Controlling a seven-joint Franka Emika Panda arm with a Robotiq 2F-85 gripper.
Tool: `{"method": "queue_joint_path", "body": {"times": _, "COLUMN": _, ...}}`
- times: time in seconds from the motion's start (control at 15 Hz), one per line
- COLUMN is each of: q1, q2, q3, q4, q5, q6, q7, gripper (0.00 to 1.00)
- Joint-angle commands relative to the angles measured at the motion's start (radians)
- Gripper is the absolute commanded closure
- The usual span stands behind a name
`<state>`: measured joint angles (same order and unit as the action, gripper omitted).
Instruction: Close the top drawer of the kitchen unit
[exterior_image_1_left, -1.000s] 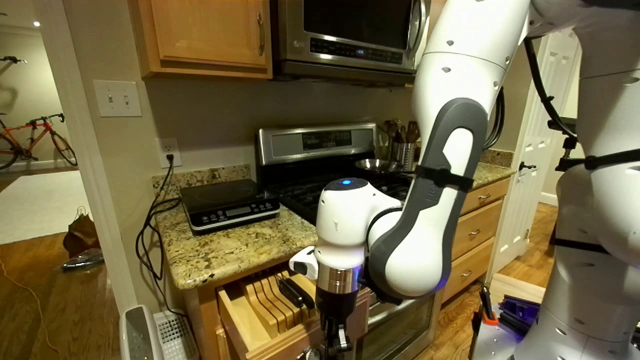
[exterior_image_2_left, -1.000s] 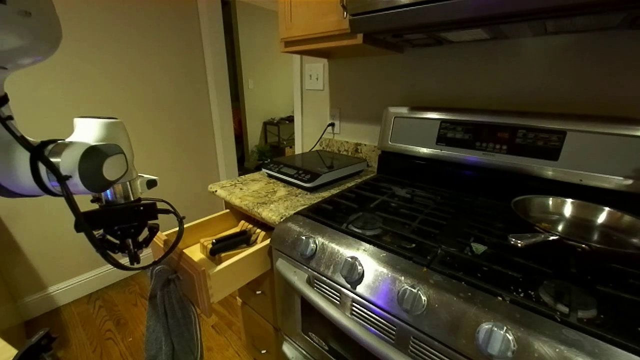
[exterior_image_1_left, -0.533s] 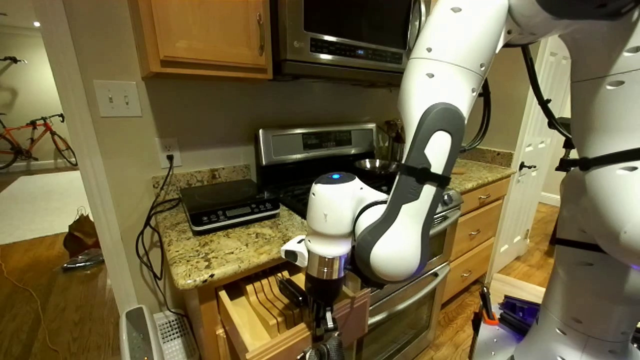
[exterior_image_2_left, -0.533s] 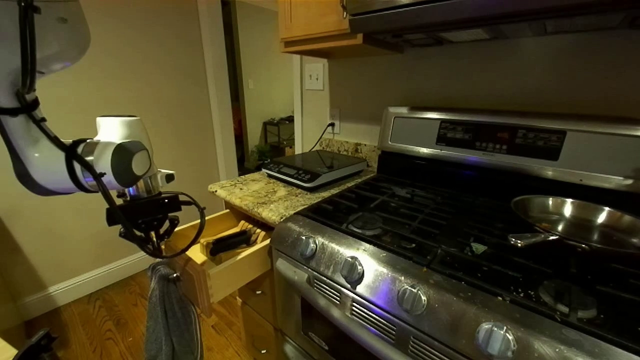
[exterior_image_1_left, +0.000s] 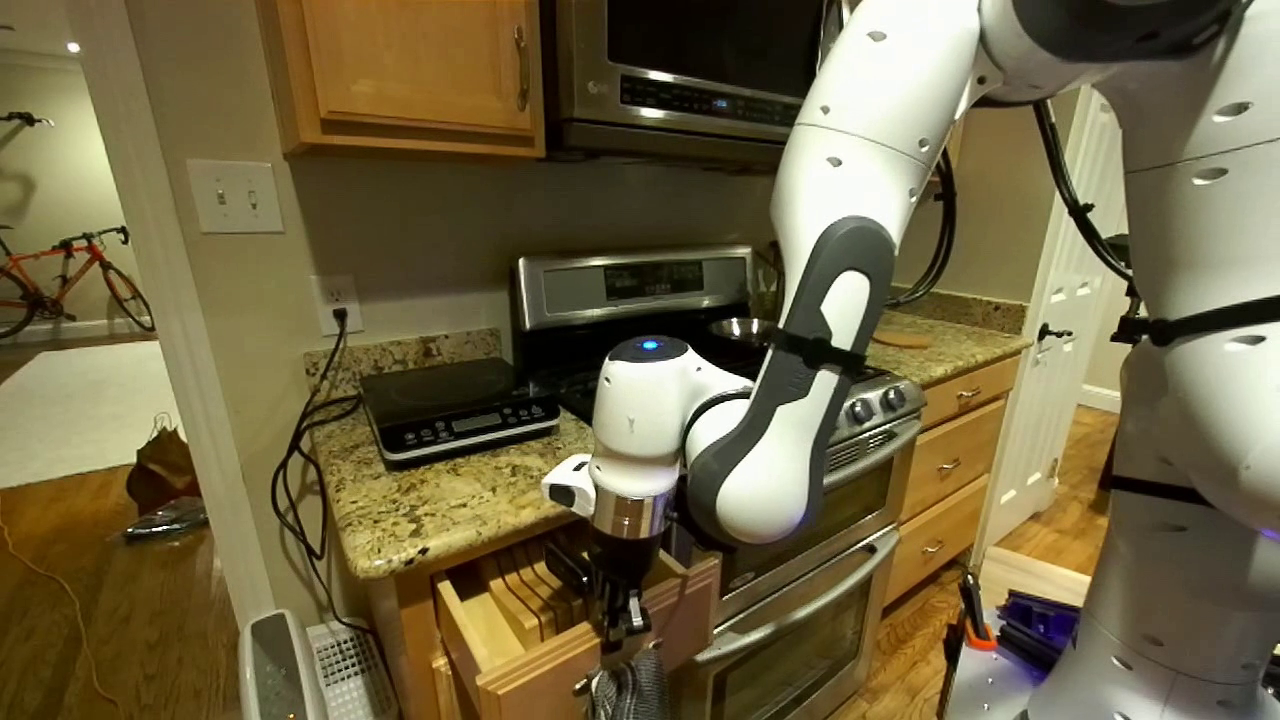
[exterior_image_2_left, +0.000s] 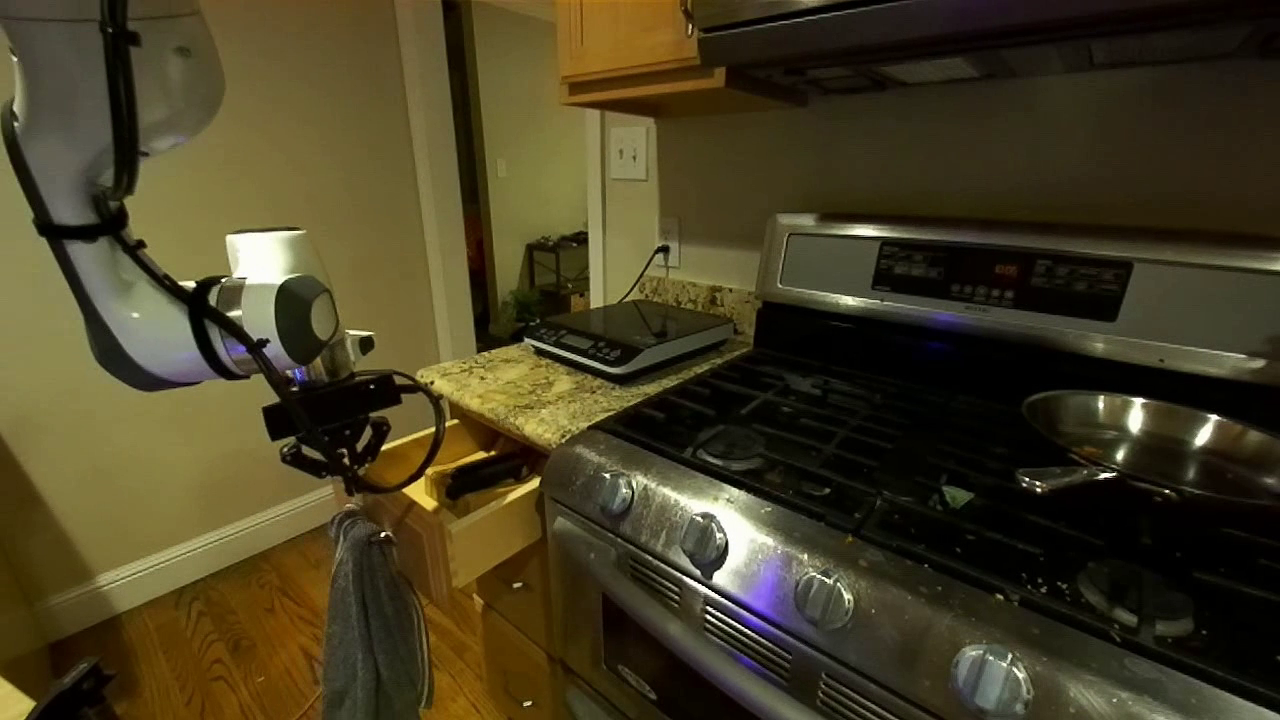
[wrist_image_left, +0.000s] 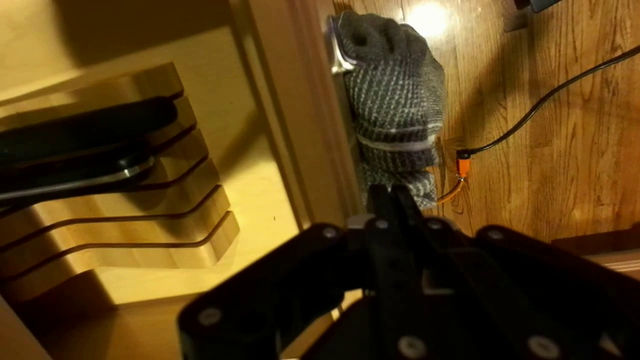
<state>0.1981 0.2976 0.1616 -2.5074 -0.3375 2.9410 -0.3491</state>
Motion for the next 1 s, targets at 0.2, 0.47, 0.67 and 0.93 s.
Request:
{"method": "queue_joint_path", "body": {"times": 0.2, "q1": 0.013, "q2": 0.034, "q3": -0.073, "q4": 0.091, "q5": -0.108, "q6": -0.002, "q7": -0.011, "gripper": 0.92}}
{"method": "queue_joint_path", "body": {"times": 0.47, "q1": 0.016, "q2": 0.084, "q3": -0.108, "q4": 0.157, "q5": -0.155, "q6": -0.007, "q7": -0.008, "gripper": 0.92}}
{"method": "queue_joint_path", "body": {"times": 0.67, "q1": 0.017, "q2": 0.124, "q3": -0.126, "q4": 0.213, "q5": -0.171, "q6": -0.009, "q7": -0.007, "gripper": 0.92}}
{"method": "queue_joint_path", "body": {"times": 0.93, "q1": 0.017, "q2": 0.185, "q3": -0.145, "q4": 0.291, "q5": -0.185, "q6": -0.009, "q7": -0.01, "gripper": 0.92}}
